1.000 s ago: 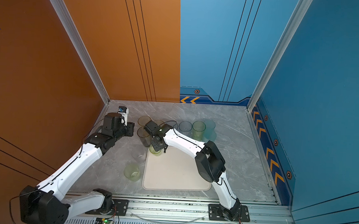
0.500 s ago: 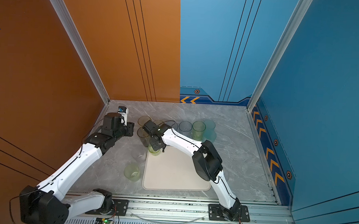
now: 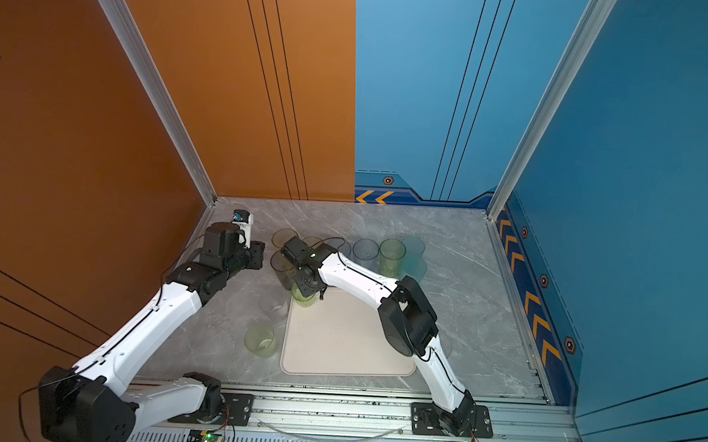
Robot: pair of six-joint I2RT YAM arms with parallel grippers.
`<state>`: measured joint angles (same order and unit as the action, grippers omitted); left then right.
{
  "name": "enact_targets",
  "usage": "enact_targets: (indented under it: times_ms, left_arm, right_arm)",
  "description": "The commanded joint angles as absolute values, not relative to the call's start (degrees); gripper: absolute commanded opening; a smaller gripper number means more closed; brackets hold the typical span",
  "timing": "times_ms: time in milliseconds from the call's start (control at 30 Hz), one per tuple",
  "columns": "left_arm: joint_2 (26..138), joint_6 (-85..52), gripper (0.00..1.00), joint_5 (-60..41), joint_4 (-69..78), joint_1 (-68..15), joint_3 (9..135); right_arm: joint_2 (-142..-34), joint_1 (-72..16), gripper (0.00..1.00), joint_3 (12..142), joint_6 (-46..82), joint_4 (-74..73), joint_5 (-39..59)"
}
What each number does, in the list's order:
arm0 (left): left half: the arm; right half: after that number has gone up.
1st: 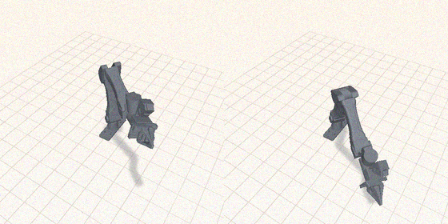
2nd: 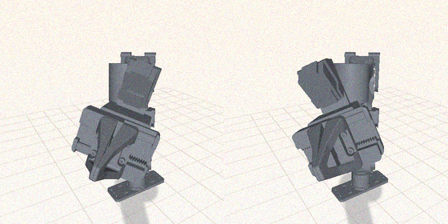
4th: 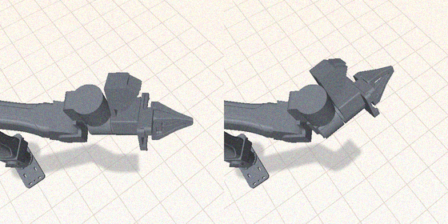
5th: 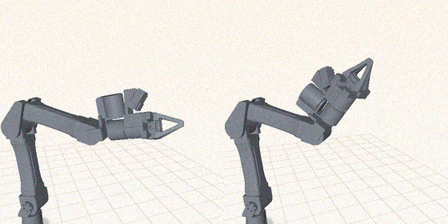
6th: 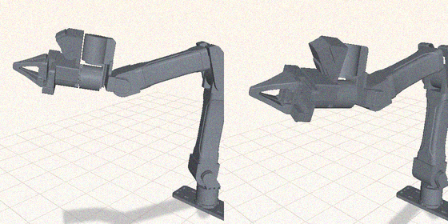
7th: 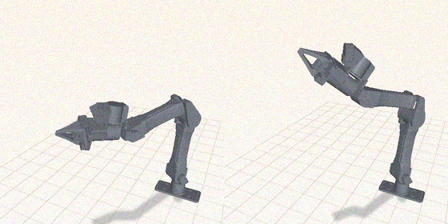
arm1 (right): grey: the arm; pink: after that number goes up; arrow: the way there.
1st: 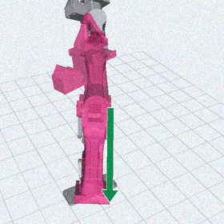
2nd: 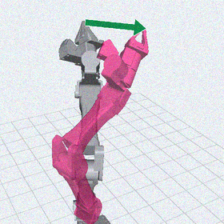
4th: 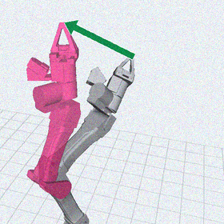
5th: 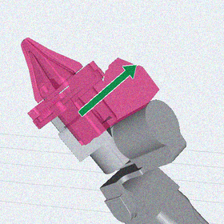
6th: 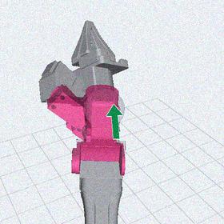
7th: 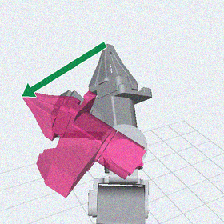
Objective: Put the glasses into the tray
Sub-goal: 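Lower the green cup onto the tray corner nearest the dark grey cup, open right gripper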
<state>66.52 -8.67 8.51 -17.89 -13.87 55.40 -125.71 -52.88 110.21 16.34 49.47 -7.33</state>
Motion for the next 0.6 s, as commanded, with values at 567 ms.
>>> enact_targets:
  times_ms: [567]
  left_arm:
    - [64.91,-9.05,0.40,9.74,-20.82,-13.54,55.46]
  right_arm:
    - [-125.82,-52.82,0.17,111.09,15.73,50.53,-6.77]
